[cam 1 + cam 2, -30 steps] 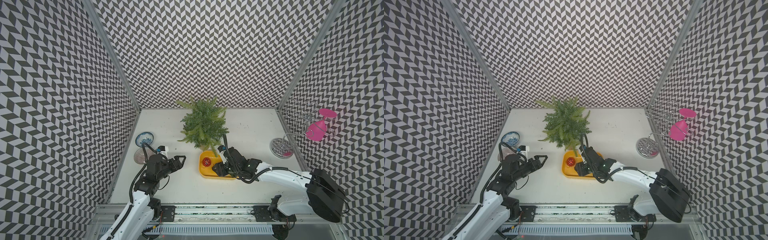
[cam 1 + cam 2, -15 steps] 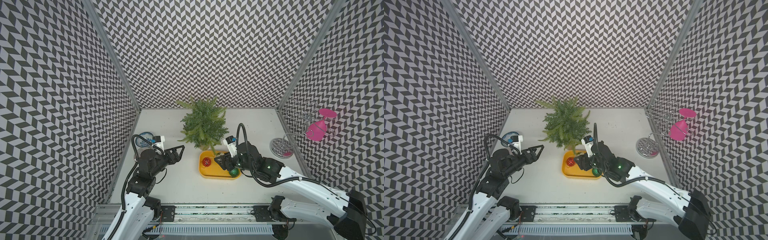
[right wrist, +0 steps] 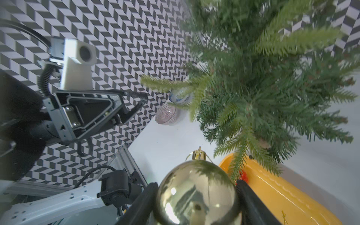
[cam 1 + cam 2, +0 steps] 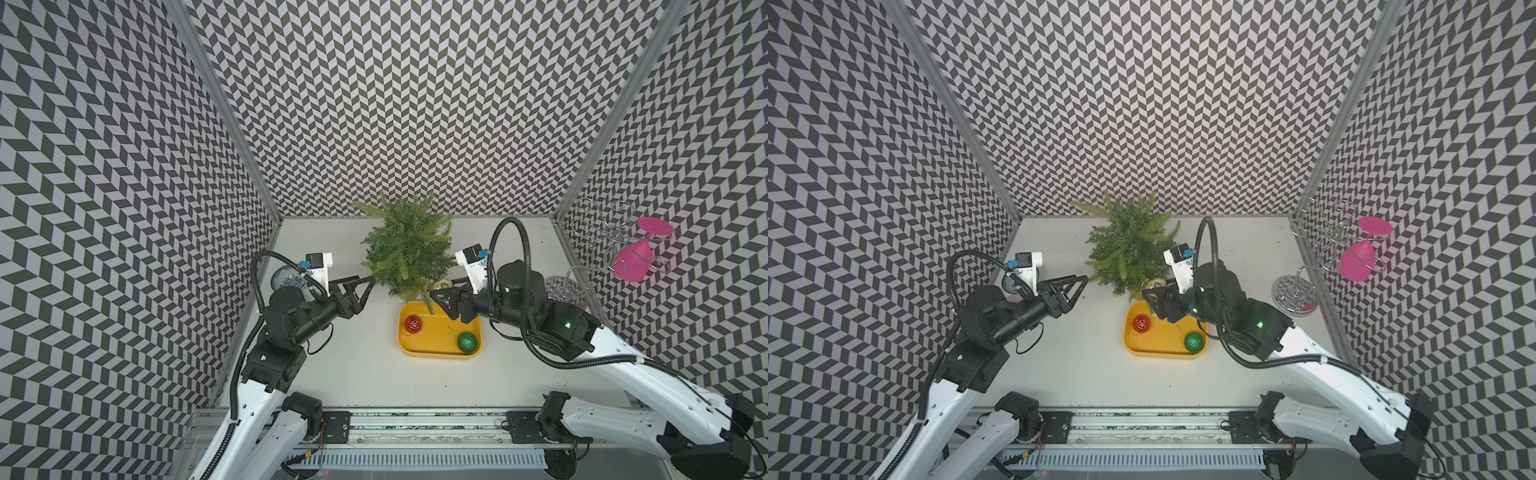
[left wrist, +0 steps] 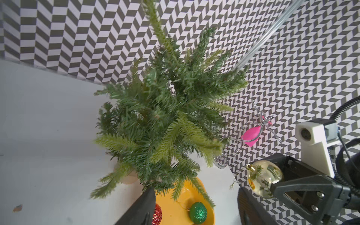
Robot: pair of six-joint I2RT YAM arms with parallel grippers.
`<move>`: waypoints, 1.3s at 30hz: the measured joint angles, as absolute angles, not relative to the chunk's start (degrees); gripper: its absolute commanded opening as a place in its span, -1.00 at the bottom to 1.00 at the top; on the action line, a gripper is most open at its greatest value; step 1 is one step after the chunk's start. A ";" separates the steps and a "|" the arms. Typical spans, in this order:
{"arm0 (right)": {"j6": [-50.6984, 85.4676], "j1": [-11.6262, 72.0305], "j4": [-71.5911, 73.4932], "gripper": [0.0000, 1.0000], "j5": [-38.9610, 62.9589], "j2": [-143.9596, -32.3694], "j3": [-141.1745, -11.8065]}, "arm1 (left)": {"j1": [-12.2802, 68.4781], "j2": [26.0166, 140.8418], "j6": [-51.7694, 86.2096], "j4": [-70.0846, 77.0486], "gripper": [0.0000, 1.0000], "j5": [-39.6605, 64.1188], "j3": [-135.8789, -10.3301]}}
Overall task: Decorate the small christmas tree with ornaments
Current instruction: Pick up an ornament from the container, then hang an ornament on the christmas tree.
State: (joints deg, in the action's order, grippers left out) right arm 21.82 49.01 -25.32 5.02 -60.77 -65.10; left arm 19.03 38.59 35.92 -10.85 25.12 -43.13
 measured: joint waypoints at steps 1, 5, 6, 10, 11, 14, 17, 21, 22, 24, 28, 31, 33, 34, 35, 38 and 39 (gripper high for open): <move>21.58 48.53 -25.50 0.23 5.26 -61.45 -66.74 | 19.44 39.42 35.57 -10.59 0.33 25.28 -44.01; 21.21 46.15 -25.85 0.23 6.57 -63.44 -70.81 | 21.21 42.59 34.83 -9.76 0.27 25.76 -46.63; 21.21 45.32 -25.98 0.23 7.09 -63.86 -71.59 | 21.78 43.31 34.54 -9.58 0.25 25.85 -47.24; 21.23 41.69 -27.49 0.23 9.13 -65.25 -74.48 | 24.21 46.30 33.58 -8.95 0.22 25.82 -50.22; 21.23 40.99 -27.68 0.23 9.52 -65.49 -75.05 | 24.73 46.92 33.36 -8.86 0.21 25.82 -50.85; 21.28 38.79 -28.49 0.23 10.79 -66.08 -76.75 | 26.22 48.49 32.69 -8.29 0.20 25.80 -52.29; 21.43 36.97 -28.97 0.23 11.88 -66.46 -78.24 | 27.42 50.02 32.36 -7.90 0.20 25.61 -53.58; 21.63 35.11 -29.52 0.23 13.82 -66.89 -79.85 | 29.10 52.58 31.62 -7.70 0.16 24.99 -55.94; 21.67 34.89 -29.71 0.23 14.20 -67.16 -80.27 | 29.43 53.01 31.51 -7.70 0.15 24.88 -56.42; 21.71 34.52 -30.11 0.23 15.03 -67.99 -81.43 | 30.24 54.15 31.11 -7.81 0.14 24.49 -57.89; 21.98 34.41 -30.30 0.22 16.56 -69.38 -83.22 | 31.07 55.55 30.61 -8.36 0.08 23.24 -60.80; 22.13 34.37 -30.37 0.22 17.82 -70.22 -84.44 | 31.16 56.36 30.24 -9.23 0.08 22.15 -63.37; 22.17 34.37 -30.39 0.23 18.68 -70.89 -85.60 | 31.16 57.08 29.80 -10.37 0.08 21.54 -65.49; 22.22 34.37 -30.39 0.23 19.03 -71.24 -86.17 | 31.16 57.47 29.67 -10.90 0.08 21.26 -66.48; 22.26 34.37 -30.39 0.22 19.38 -71.66 -86.91 | 31.16 57.91 29.52 -11.35 0.08 20.99 -67.48; 22.31 34.37 -30.26 0.22 20.21 -73.14 -89.25 | 31.16 58.89 29.28 -12.12 0.08 20.23 -69.23; 22.31 34.37 -30.15 0.22 20.45 -73.76 -90.17 | 31.16 59.18 29.19 -12.29 0.08 20.10 -69.56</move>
State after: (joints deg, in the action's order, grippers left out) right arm 22.31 34.37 -30.15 20.45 -73.76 -90.17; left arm 31.16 59.18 29.19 -12.29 20.10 -69.56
